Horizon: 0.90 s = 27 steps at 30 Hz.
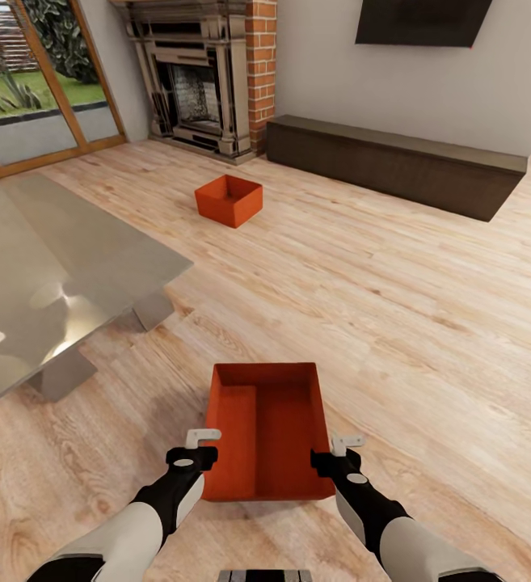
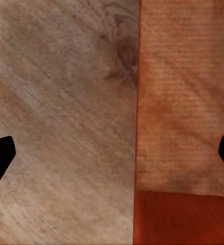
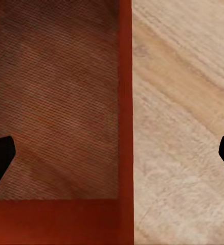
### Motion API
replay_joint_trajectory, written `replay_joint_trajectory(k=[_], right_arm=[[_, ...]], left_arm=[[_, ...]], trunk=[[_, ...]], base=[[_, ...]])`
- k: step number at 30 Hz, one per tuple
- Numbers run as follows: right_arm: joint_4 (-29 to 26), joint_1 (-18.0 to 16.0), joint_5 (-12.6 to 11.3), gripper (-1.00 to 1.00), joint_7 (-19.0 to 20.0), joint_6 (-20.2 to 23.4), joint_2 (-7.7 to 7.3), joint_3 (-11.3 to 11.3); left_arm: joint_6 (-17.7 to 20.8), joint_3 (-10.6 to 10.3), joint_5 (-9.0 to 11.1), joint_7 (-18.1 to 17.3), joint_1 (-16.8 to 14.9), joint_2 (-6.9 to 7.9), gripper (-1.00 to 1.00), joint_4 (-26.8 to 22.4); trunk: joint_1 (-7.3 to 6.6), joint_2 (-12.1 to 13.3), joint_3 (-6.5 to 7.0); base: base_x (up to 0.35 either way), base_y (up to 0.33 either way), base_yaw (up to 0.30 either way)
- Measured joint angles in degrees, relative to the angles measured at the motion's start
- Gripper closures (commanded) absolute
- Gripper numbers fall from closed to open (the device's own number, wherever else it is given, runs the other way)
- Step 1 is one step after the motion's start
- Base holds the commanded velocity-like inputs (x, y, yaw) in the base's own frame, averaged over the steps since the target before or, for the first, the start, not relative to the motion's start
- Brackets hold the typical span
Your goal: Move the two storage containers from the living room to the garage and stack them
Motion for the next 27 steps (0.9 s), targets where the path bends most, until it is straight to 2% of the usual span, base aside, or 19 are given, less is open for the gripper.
replay_joint_trajectory(k=[12, 27], right_arm=[[0.0, 0.0, 0.1, -1.0, 0.0, 0.0, 0.03, 0.1], [0.0, 0.0, 0.1, -1.0, 0.0, 0.0, -0.06, 0.1]], left_arm=[[-0.1, 0.0, 0.1, 0.0, 0.0, 0.06, -1.0, -0.1], [-0.4, 0.1, 0.3, 0.0, 0.0, -0.19, -1.0, -0.4]], trunk=[[2.64, -4.8, -2.15], [2.64, -4.8, -2.16]], base=[[0.0, 0.0, 0.0], [0.0, 0.0, 0.0]])
